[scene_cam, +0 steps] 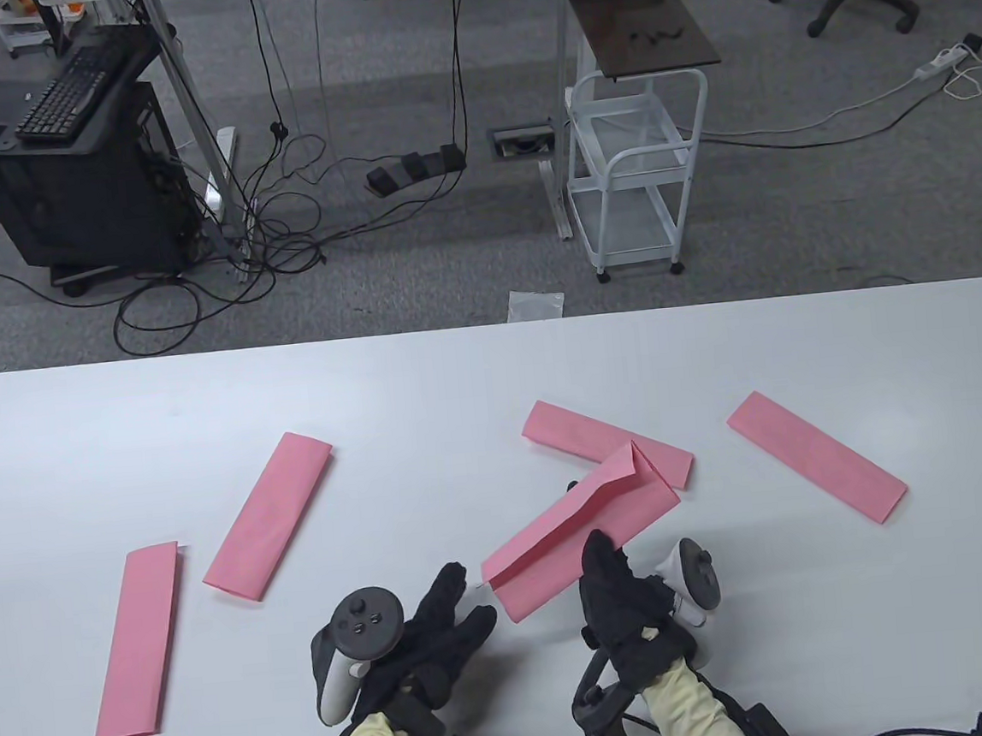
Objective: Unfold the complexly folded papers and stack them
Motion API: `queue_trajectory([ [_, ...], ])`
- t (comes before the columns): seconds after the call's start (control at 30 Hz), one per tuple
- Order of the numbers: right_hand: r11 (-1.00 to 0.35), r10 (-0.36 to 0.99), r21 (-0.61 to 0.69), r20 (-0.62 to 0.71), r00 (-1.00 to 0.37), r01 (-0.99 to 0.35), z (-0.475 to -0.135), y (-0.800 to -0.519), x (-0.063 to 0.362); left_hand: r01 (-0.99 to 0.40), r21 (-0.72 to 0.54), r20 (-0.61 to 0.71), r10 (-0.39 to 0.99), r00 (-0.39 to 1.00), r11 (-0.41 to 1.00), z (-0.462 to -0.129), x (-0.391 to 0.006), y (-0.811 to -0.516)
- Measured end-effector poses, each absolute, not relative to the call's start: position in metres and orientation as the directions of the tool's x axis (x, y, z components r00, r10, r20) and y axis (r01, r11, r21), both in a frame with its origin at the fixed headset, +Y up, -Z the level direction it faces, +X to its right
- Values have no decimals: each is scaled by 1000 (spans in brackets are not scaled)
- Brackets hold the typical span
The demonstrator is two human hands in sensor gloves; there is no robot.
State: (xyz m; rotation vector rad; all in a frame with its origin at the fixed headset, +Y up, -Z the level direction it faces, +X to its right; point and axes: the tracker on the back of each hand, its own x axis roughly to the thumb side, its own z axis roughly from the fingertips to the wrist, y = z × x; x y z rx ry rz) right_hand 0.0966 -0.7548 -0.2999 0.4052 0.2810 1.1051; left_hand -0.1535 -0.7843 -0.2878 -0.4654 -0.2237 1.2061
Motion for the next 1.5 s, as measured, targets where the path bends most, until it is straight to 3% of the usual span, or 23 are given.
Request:
queue_trajectory([
  [0.07,343,921,484,-3,391,-805,-298,-759,94,-834,-541,-148,965,219,106,-288,-148,-788],
  [0.13,313,934,509,-13,356,-802,-297,-761,90,-840,-542,-209,973,100,-30,-287,-142,-792],
  [0.27,323,937,506,-53,345,-800,-299,-763,93,-944,-254,-305,944,-128,-210,-284,-146,-795],
  [0.3,328,932,490,-29,360,-808,-301,-762,97,-949,-239,-296,946,-130,-205,-284,-149,-794],
  [0.43,329,926,310,76,369,-892,-309,-748,129,-982,-184,-174,982,68,35,-291,-180,-782],
  [0.57,-83,983,169,174,-53,-982,-313,-733,156,-969,-195,-142,973,183,154,-293,-198,-773],
  [0.63,-210,966,164,186,-179,-964,-315,-730,163,-957,-224,-124,968,217,186,-295,-200,-770],
  [0.83,-143,975,42,179,-133,-989,-315,-735,166,-917,-266,-94,938,333,298,-294,-193,-768],
  [0.97,-37,992,81,123,-27,-996,-316,-740,167,-866,-297,-84,892,443,402,-295,-192,-766],
  [1.1,-90,989,75,126,-81,-993,-316,-744,166,-782,-307,-76,805,589,543,-297,-195,-758],
  [1.2,-65,991,108,122,-52,-992,-317,-746,165,-819,-329,-141,833,534,469,-296,-198,-760],
  [1.4,-11,994,191,108,10,-982,-319,-751,161,-936,-343,-268,946,184,84,-290,-197,-773],
  [1.5,4,994,222,102,27,-975,-319,-752,160,-951,-302,-282,947,158,68,-287,-195,-776],
])
